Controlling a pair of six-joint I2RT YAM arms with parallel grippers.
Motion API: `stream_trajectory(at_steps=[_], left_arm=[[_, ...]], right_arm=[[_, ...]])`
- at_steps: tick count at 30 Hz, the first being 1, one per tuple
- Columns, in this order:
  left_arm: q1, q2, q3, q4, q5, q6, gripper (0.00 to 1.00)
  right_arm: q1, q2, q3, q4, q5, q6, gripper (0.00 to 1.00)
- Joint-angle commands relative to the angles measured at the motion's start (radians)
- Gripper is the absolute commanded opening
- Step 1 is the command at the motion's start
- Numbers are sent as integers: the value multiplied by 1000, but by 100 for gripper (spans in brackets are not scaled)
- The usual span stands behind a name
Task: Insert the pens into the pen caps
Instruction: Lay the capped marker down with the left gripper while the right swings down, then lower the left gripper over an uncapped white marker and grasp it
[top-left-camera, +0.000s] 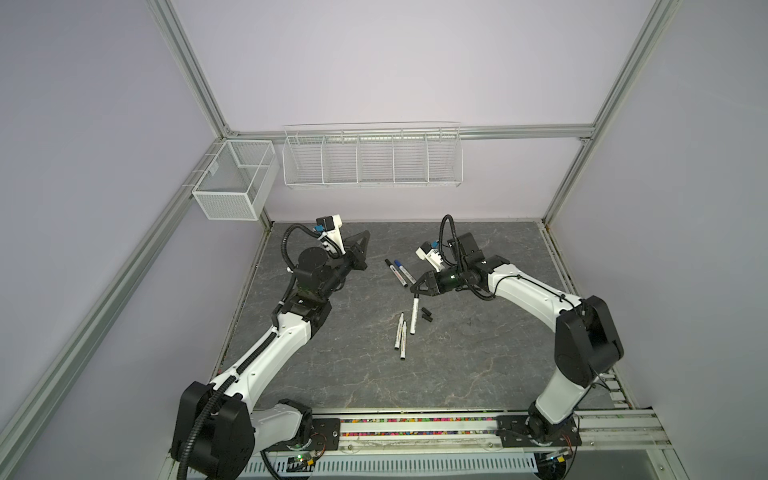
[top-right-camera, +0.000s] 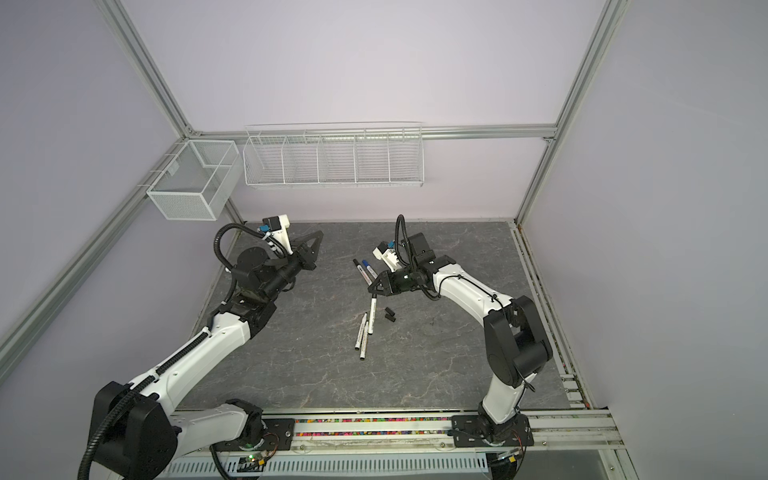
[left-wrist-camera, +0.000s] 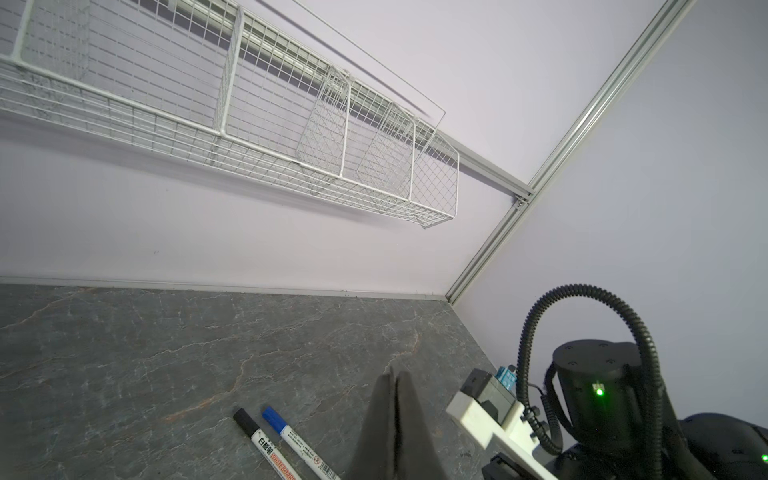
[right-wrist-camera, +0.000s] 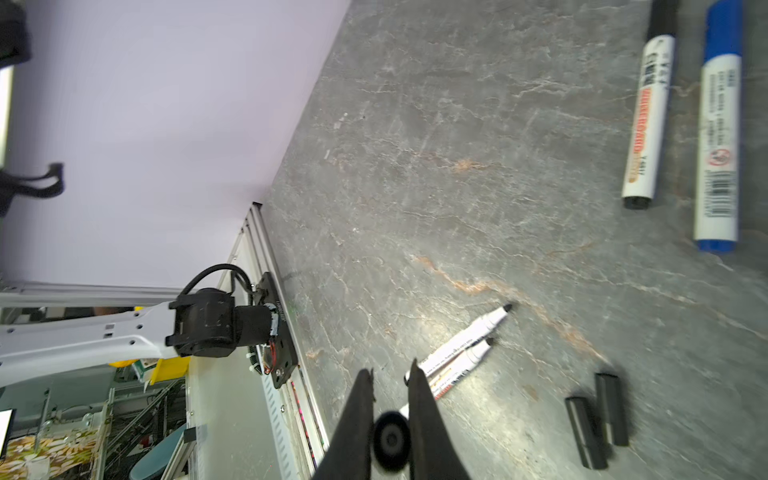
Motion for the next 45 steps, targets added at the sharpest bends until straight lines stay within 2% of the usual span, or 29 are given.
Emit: stream_trajectory(at_steps=[1,5,7,12,17,23,28,34,41,45], left_arm=[[-53,-2,-40,-78,-86,49,0],[-68,-13,-113,-92,-98,-12,0],[-73,-35,-158,-90,-112,-36,0],[-79,-105,-222,-145,-164,-37,0],[-79,-153,-257,-188,-178,-23,0],[-79,-130,-260,-230,-153,-25,0],[-80,-112,-250,-255,-128,-43,9],[-81,-98,-236,-285,-123,-41,9],[-98,-90,-242,-369,-129,1,11],[-152,-72,-237,-450,-151,47,12]], right_arm=[[-23,98,111,-101,150,2,7],[-66,270,292,-234,228,8,7],[-95,360,383,-284,232,6,7],[-139,539,610,-440,282,-49,7],[-162,654,758,-458,295,-49,8],[-161,788,927,-491,299,-29,12],[-157,802,921,-454,286,3,27],[-151,759,867,-387,257,21,41],[-150,567,665,-248,256,47,44],[-148,369,431,-131,272,84,44]])
